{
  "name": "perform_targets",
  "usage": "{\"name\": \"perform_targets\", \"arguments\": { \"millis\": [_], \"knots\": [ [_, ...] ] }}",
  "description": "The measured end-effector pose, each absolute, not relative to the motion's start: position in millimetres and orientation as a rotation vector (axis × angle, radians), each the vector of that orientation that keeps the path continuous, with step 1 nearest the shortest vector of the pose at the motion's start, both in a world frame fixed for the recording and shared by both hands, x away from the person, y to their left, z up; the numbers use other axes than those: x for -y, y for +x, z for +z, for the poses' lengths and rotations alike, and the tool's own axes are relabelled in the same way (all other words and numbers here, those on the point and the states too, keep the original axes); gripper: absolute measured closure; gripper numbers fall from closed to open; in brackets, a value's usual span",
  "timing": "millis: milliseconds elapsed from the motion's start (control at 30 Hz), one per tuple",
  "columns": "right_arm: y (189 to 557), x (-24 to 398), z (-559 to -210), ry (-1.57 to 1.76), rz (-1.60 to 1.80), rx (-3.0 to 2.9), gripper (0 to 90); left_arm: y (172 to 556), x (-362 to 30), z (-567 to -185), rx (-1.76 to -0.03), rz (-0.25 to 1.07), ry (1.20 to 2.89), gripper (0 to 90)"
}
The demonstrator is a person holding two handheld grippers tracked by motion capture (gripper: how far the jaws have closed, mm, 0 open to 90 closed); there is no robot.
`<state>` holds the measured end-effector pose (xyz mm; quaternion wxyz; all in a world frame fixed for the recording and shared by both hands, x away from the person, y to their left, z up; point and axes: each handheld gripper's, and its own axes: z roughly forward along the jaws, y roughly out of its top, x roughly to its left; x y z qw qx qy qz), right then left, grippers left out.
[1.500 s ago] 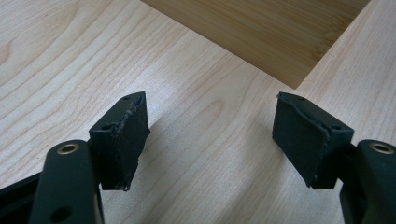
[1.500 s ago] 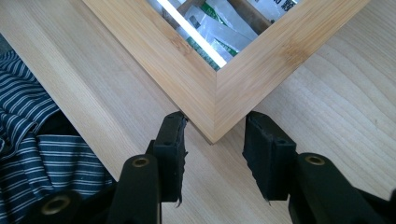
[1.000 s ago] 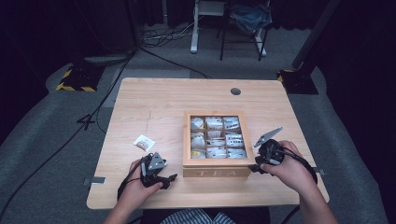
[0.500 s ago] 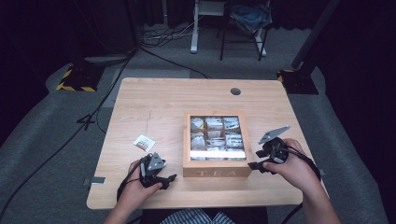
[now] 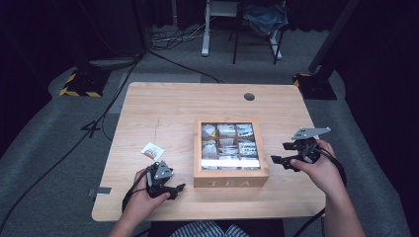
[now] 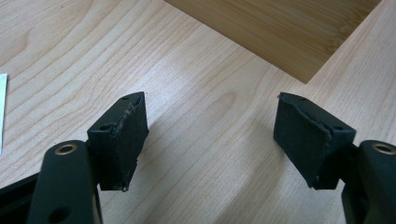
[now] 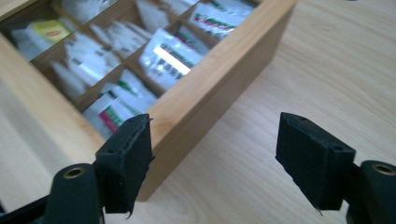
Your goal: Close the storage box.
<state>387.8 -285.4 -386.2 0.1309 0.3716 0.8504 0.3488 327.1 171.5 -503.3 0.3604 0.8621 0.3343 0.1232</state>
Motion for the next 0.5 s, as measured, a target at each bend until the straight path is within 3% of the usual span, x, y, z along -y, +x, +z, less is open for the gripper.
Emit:
{"name": "perform_targets", "arguments": {
  "millis": [500],
  "knots": [
    [417,328,-424,1.24,1.022,-2.279,27.5,327,-171,-503,-0.861,0.319,2.223,26.6]
  ]
}}
